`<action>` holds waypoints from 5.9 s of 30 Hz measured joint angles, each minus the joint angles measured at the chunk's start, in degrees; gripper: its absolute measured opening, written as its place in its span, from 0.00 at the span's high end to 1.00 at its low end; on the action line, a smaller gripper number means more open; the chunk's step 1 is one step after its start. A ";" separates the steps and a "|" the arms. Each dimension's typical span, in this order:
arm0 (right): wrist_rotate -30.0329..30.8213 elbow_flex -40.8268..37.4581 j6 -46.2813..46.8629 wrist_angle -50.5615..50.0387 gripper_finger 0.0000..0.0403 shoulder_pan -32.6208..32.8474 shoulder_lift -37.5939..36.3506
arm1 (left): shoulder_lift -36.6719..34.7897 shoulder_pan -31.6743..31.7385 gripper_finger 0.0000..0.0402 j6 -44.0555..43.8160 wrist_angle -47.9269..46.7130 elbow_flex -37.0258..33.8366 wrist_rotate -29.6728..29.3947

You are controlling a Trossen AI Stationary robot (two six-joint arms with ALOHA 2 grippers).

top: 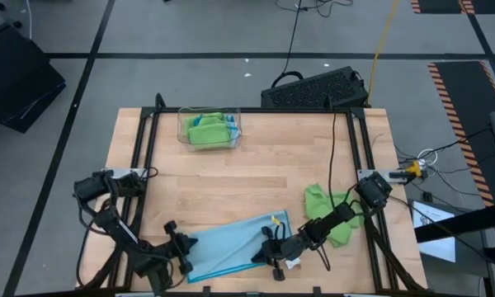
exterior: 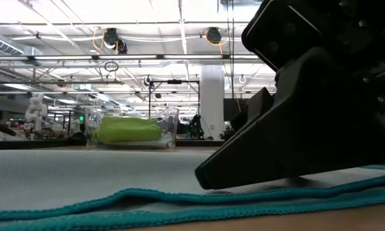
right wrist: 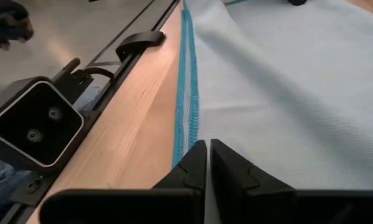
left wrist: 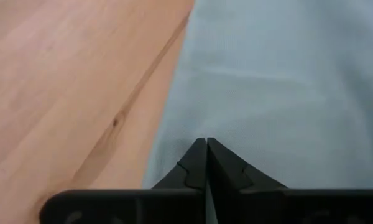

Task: Fold microfiber towels
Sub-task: Fold the blue microfiber cloth

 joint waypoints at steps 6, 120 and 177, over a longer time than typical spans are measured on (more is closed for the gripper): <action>-0.19 -0.11 -0.95 -0.04 0.97 0.02 -0.33 | 0.61 -0.90 0.98 3.17 -2.01 -0.26 -5.65; 6.96 -5.70 -0.54 -24.28 0.97 -4.80 -18.05 | -10.54 2.52 0.92 0.22 5.65 -6.25 0.55; 8.66 -18.51 17.38 -50.64 0.97 4.16 -39.66 | 18.25 29.16 0.53 72.18 22.40 40.50 14.45</action>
